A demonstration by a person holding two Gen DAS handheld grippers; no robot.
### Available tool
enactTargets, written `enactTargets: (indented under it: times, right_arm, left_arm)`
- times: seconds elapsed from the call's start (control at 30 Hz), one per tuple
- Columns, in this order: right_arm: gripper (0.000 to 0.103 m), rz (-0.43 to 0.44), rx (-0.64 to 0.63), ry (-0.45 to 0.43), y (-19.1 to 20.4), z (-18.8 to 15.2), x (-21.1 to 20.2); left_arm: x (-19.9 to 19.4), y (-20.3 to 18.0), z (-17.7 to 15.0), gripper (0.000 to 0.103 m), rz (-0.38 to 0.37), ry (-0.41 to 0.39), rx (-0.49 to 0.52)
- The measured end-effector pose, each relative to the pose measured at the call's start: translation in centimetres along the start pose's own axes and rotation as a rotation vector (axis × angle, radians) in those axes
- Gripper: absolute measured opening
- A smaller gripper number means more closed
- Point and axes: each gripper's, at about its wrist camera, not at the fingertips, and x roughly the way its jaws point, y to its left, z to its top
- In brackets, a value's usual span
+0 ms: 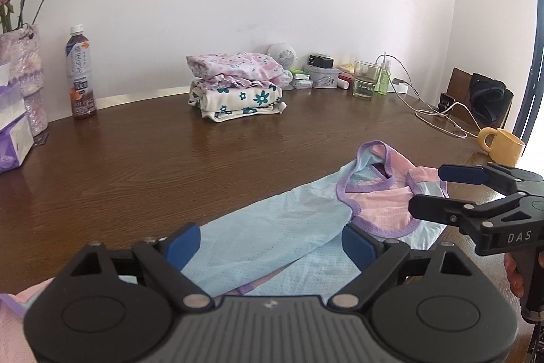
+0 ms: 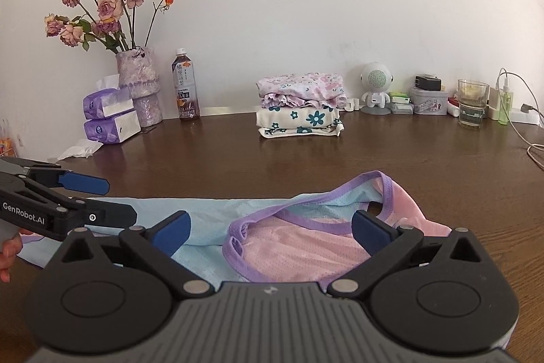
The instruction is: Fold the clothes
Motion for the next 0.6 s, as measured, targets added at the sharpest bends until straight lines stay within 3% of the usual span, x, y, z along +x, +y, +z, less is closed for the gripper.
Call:
enactTargets:
  times: [0.6]
  right_arm:
    - [0.103,-0.027,0.032,0.032,-1.9,0.2,1.1]
  left_arm:
    - [1.9,-1.1,0.7,0.09,-0.041,0.026,0.015]
